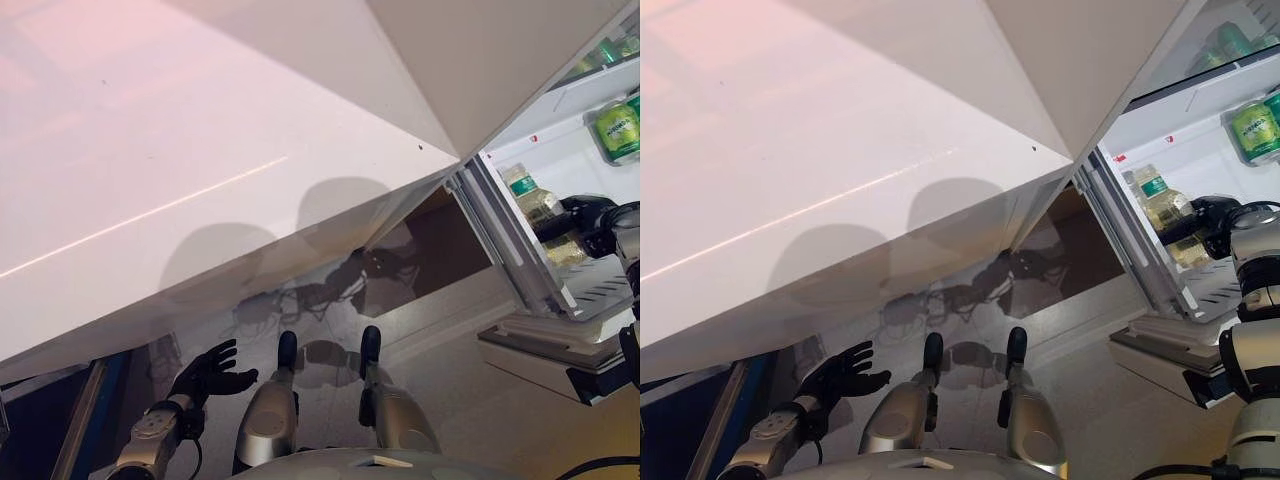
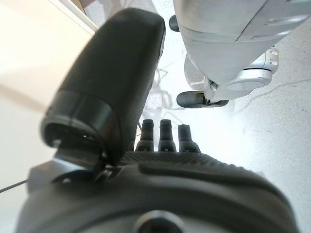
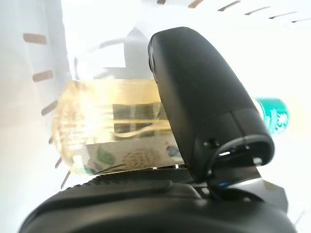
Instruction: Put drinks into fridge and close the fridge
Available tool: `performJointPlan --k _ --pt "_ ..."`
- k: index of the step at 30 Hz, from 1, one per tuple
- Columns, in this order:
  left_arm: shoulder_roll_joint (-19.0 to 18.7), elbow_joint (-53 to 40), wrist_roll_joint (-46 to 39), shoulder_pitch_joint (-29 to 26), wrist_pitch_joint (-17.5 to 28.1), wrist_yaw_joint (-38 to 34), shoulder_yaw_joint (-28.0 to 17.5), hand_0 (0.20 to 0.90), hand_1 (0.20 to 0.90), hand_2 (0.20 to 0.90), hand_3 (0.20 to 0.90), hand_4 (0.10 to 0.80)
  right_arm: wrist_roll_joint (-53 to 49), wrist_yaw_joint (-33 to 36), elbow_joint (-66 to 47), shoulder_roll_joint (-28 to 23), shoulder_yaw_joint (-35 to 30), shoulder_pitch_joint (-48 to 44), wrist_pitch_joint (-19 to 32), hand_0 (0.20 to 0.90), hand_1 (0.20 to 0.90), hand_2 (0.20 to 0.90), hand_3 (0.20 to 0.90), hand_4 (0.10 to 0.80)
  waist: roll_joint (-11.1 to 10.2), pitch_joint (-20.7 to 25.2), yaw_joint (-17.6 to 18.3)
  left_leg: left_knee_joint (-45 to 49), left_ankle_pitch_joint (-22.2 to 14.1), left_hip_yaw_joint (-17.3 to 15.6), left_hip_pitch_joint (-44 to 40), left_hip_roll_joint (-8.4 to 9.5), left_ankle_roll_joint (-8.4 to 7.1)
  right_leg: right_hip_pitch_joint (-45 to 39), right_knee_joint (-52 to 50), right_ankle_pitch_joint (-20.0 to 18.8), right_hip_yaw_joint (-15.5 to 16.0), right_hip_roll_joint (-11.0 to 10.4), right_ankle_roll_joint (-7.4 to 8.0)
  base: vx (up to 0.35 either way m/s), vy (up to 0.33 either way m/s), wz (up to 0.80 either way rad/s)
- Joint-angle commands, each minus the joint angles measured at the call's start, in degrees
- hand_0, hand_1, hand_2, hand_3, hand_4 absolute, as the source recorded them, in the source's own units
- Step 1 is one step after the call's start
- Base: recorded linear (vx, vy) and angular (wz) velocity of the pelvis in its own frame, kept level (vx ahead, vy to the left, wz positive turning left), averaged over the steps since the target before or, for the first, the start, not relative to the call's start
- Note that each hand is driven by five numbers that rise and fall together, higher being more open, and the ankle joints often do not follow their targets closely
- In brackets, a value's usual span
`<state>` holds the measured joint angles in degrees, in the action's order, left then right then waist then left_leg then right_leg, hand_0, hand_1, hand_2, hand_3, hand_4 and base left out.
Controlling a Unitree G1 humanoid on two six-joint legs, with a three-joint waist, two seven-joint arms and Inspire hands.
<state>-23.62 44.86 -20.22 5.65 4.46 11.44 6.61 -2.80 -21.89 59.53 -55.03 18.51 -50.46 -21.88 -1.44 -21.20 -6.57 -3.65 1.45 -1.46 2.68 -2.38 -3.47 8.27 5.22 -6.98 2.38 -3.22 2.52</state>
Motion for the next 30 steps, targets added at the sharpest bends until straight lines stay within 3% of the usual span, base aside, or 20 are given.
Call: performJointPlan --k 1,7,13,21,25,30 --pt "-4.22 -5.92 0.10 2.66 -4.94 -1.60 2.51 0.900 0.900 0.900 0.900 0.800 0.01 3.66 0.99 -5.21 2.22 -5.52 0.23 0.900 0.900 0.900 0.900 0.800 -0.72 5.37 -0.89 0.24 0.86 2.35 6.27 5.04 3.66 1.35 -3.34 2.96 2.13 3.86 1.52 0.071 -0.075 0.02" --pt "-4.53 -4.89 0.32 -0.28 -9.07 -2.55 1.76 0.900 0.900 0.900 0.900 0.800 -0.82 0.57 0.87 -6.71 1.05 -5.20 0.60 0.900 0.900 0.900 0.900 0.800 -2.15 7.10 0.23 0.06 0.44 1.47 5.09 4.42 3.79 0.67 -3.15 2.64 1.65 4.17 1.43 0.038 -0.030 -0.01" --pt "-4.11 -1.98 -0.19 -2.38 -9.35 -3.15 2.27 0.900 0.900 0.900 0.900 0.800 -3.42 2.43 -0.39 -6.57 0.23 -3.82 0.90 0.900 0.900 0.900 0.900 0.800 -2.41 7.90 1.33 -0.04 0.24 0.89 3.97 4.16 3.80 -0.18 -2.96 2.52 0.92 4.29 1.37 0.006 0.017 -0.05" --pt "-2.82 1.10 1.02 -3.32 -9.39 -3.35 2.64 0.900 0.900 0.900 0.900 0.800 -11.10 13.42 -6.57 -7.61 -2.97 -1.45 1.86 0.900 0.900 0.900 0.900 0.800 -2.60 9.92 3.12 -0.49 -0.20 0.35 1.81 4.04 3.81 -2.06 -2.34 2.71 -0.21 4.55 1.33 0.009 0.046 -0.06" --pt "-1.88 2.10 1.52 -3.26 -9.21 -3.08 2.83 0.900 0.900 0.900 0.900 0.800 -17.40 22.96 -15.54 -7.99 -7.46 2.57 5.86 0.900 0.900 0.900 0.900 0.800 -2.73 11.54 4.76 -0.77 -0.61 -0.17 0.55 3.87 3.74 -3.10 -1.95 2.84 -1.12 4.79 1.45 0.015 0.054 -0.07" --pt "0.15 2.94 2.39 -2.74 -8.50 -3.02 2.73 0.900 0.900 0.900 0.900 0.800 -19.27 33.37 -29.66 -6.15 -18.24 12.43 13.01 0.900 0.900 0.900 0.900 0.800 -2.56 13.52 7.18 -0.91 -1.38 -0.92 -1.14 3.70 3.96 -4.28 -1.46 2.94 -2.55 4.93 1.81 0.016 0.060 -0.12"
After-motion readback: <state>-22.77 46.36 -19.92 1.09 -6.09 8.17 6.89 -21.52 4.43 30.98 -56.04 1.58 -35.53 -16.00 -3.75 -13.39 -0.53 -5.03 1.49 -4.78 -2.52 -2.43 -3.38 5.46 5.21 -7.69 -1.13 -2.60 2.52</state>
